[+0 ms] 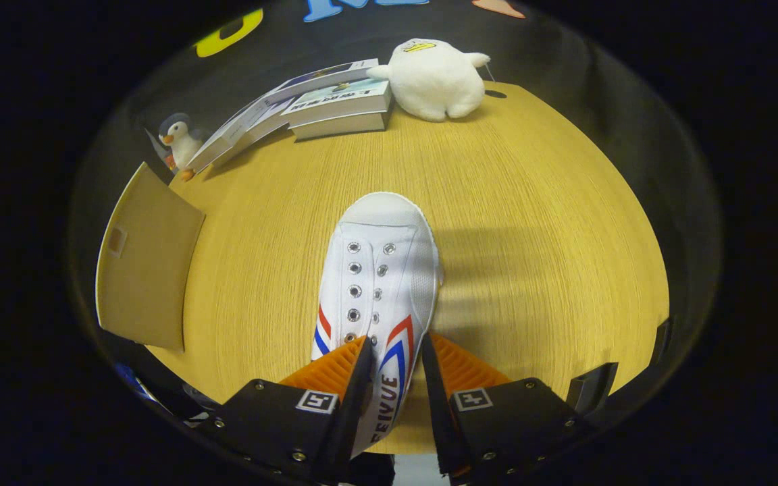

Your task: Open the storage box then place both shoes into the box .Put the left shoe in first, then the right shoe, with the right side of both shoes facing outward in a uniform manner.

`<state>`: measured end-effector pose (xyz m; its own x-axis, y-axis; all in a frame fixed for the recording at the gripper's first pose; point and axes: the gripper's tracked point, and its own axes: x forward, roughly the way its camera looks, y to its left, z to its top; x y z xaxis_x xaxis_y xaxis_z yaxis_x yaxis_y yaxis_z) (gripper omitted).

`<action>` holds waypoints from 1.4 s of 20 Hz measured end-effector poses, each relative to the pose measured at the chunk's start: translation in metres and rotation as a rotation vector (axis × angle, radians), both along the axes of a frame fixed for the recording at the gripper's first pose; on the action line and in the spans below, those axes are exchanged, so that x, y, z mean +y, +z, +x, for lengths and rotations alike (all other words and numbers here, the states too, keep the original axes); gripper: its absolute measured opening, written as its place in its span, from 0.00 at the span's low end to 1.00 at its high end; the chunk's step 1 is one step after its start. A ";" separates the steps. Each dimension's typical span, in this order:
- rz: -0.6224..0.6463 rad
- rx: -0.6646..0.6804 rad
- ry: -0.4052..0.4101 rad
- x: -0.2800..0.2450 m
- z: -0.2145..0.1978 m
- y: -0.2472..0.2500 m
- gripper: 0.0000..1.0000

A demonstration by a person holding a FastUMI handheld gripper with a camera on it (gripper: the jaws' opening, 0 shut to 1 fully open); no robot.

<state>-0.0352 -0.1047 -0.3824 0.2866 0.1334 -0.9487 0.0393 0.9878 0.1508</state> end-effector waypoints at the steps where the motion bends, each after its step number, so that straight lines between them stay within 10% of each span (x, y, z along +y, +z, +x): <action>1: -0.001 -0.020 -0.042 -0.007 0.002 0.015 0.48; 2: 0.013 -0.016 -0.056 -0.003 0.002 0.003 0.27; 4: -0.008 -0.083 -0.138 -0.013 0.014 0.008 0.27; 5: 0.011 -0.068 -0.171 -0.009 0.017 -0.012 0.00; 14: 0.271 -0.129 -0.301 0.049 0.027 0.056 0.00; 28: 0.424 -0.235 -0.107 0.222 0.061 0.158 0.00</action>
